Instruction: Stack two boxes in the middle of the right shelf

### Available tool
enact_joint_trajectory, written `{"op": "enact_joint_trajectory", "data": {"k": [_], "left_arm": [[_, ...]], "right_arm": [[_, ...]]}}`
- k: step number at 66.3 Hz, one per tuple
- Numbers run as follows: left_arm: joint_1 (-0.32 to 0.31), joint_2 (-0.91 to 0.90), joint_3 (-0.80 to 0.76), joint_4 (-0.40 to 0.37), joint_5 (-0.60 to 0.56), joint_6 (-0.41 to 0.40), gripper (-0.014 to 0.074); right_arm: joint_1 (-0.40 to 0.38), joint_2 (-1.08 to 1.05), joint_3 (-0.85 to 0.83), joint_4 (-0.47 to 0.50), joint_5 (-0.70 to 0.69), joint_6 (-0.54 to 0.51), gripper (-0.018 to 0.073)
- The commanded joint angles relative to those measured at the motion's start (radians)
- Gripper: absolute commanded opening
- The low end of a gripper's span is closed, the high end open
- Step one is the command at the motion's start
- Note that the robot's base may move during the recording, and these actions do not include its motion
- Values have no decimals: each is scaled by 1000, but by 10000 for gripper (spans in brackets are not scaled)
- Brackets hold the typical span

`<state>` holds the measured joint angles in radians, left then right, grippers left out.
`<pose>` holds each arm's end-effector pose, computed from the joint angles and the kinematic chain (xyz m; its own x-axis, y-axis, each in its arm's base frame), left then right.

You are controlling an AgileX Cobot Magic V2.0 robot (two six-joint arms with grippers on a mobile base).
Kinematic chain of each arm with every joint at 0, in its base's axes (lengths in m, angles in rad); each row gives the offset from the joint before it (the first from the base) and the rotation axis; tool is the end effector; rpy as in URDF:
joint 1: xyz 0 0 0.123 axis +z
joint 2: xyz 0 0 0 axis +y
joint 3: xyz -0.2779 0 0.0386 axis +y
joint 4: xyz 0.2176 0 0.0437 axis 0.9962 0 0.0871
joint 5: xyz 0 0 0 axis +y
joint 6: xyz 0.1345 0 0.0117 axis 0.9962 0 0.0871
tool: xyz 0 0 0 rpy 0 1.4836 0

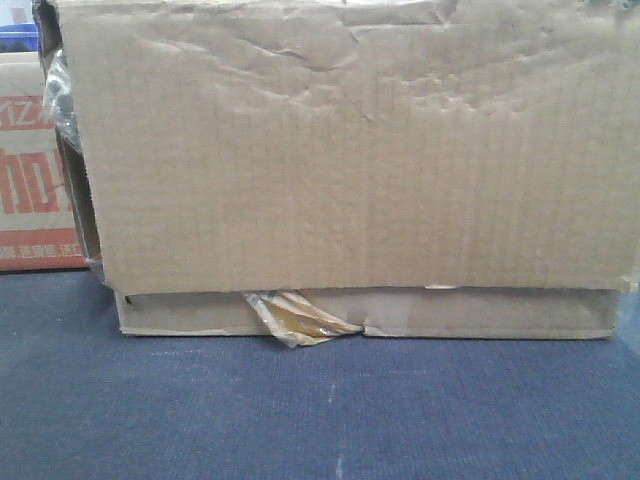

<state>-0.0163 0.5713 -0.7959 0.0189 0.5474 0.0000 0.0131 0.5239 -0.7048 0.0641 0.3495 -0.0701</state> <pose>0.1208 -0.0006 0.3652 -0.2332 0.0199 -0.9722 0.0105 0.9998 0.0180 0.1194 0.0045 0.3666 -0.0803 -0.0109 -0.9967 -0.0358 0.9993 -0.0081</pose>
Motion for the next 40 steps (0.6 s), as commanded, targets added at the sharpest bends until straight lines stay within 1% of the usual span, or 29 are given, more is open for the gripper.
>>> {"op": "enact_joint_trajectory", "data": {"k": [1,6,16,20,26,28,32,35,40], "left_arm": [[-14,82,-44,5,75,0,551],[-14,160,-95,5,149,0,552],[-14,357,-275,5,274,0,550],[-2,441,-350,5,309,0,550],[39,568,-494,0,387,0,550],[55,603,-537,-19,409,21,550],[97,681,-634,-60,466,88,547],[125,733,-704,-79,515,134,547],[166,825,-792,-95,577,186,547]], "right_arm": [[8,4,-7,-13,-45,-3,558],[12,4,-7,-13,-45,-3,558],[12,4,-7,-13,-45,-3,558],[12,4,-7,-13,-45,-3,558],[23,4,-7,-15,-45,-3,558],[25,4,-7,-17,-45,-3,558],[29,4,-7,-17,-45,-3,558],[29,4,-7,-17,-45,-3,558],[29,4,-7,-17,-45,-3,558]]}}
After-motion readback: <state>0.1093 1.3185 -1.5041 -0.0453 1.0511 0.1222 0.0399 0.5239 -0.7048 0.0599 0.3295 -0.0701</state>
